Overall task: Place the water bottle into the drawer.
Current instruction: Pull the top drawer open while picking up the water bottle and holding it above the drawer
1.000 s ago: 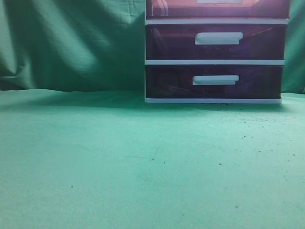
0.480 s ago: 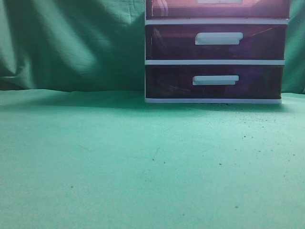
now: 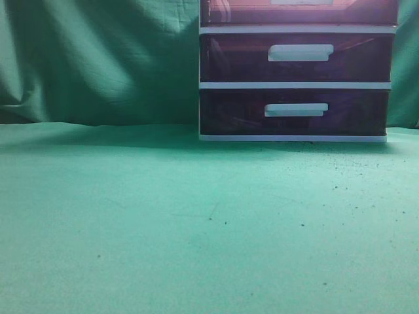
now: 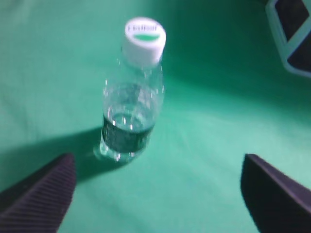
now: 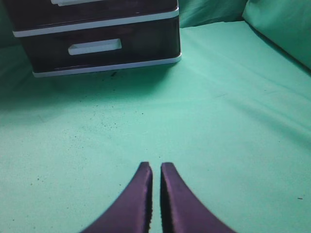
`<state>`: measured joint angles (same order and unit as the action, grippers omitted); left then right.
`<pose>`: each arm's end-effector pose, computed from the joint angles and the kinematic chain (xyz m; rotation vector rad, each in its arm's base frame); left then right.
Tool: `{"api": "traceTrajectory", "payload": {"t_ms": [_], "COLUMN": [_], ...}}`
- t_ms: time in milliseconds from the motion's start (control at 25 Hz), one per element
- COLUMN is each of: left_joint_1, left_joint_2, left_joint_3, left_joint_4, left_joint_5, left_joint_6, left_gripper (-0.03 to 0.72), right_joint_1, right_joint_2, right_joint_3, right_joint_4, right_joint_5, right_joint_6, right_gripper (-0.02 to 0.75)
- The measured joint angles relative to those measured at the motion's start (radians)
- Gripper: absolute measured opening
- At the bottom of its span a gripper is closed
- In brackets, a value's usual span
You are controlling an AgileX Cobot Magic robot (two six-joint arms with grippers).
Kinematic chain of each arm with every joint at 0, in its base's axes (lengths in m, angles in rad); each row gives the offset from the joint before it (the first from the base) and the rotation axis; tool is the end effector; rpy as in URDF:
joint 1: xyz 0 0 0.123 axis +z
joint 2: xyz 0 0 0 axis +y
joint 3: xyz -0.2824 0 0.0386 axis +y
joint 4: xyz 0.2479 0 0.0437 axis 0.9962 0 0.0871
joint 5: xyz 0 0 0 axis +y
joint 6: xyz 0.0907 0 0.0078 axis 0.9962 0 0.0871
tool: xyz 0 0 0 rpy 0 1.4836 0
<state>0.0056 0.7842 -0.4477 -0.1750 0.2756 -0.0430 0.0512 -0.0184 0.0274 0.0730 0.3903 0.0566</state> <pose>0.1546 -0.0035 0.2638 -0.1985 2.0864 -0.1742 0.0516 0.0052 0.1699 0.0496 1.8838 0.1463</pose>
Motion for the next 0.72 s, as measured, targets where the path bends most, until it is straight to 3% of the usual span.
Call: {"api": "traceTrajectory", "payload": {"t_ms": [80, 400, 720], "left_joint_1": [0.0, 0.0, 0.0], "left_joint_2": [0.04, 0.279, 0.509], "left_joint_3": [-0.017, -0.097, -0.152], "left_joint_4": [0.0, 0.026, 0.058], "left_joint_5": [-0.045, -0.124, -0.317], "left_joint_6": [0.002, 0.009, 0.011], "left_gripper": [0.651, 0.639, 0.639], "right_joint_1": [0.0, 0.0, 0.0], "right_joint_2": [0.0, 0.0, 0.0], "right_joint_3": [0.0, 0.0, 0.0], "right_joint_4": [0.0, 0.0, 0.0], "right_joint_5": [0.0, 0.0, 0.0], "right_joint_6": [0.0, 0.0, 0.0], "right_gripper": [0.047, 0.047, 0.047]}}
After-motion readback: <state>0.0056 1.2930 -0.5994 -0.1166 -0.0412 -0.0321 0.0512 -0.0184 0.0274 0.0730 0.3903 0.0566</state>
